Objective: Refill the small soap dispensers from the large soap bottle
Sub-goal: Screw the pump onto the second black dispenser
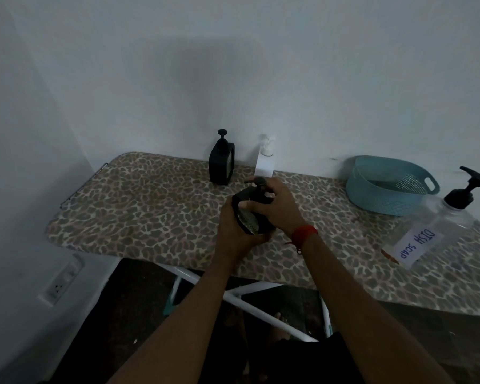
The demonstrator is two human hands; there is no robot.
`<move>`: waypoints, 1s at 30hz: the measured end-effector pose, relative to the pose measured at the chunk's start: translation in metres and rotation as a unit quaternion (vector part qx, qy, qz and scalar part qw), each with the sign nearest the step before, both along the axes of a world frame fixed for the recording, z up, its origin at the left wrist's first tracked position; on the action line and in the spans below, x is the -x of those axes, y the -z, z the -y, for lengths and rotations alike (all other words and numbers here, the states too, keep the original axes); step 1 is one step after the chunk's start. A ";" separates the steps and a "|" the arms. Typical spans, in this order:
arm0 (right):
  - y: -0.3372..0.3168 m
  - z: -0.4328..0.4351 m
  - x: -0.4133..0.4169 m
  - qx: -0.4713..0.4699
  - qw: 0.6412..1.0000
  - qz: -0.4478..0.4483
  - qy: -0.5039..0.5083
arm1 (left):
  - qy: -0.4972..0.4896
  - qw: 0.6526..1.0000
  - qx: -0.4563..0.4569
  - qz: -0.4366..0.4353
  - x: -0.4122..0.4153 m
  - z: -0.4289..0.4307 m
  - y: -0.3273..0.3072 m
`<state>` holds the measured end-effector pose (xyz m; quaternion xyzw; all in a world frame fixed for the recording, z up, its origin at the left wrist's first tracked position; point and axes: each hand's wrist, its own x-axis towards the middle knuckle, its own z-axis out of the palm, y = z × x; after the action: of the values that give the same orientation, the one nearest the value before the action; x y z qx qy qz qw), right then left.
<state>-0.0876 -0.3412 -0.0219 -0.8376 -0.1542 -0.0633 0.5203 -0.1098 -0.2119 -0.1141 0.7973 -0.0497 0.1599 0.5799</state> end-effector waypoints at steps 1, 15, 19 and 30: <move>0.000 0.003 0.002 -0.018 1.000 0.000 -0.011 | -0.002 1.000 -0.005 -0.001 0.000 0.000 0.000; 0.004 -0.003 0.002 0.021 0.996 0.010 0.084 | -0.005 1.000 -0.018 -0.012 -0.005 0.001 0.006; 0.016 0.020 0.006 -0.098 0.995 -0.013 -0.031 | -0.018 0.999 -0.029 0.009 -0.002 0.002 -0.002; 0.002 0.018 -0.005 -0.011 1.000 0.010 -0.014 | -0.009 0.999 -0.029 -0.019 -0.007 -0.001 0.005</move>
<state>-0.0828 -0.3594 -0.0240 -0.8289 -0.1706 -0.0661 0.5287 -0.1033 -0.2108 -0.1187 0.8173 -0.0365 0.1488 0.5555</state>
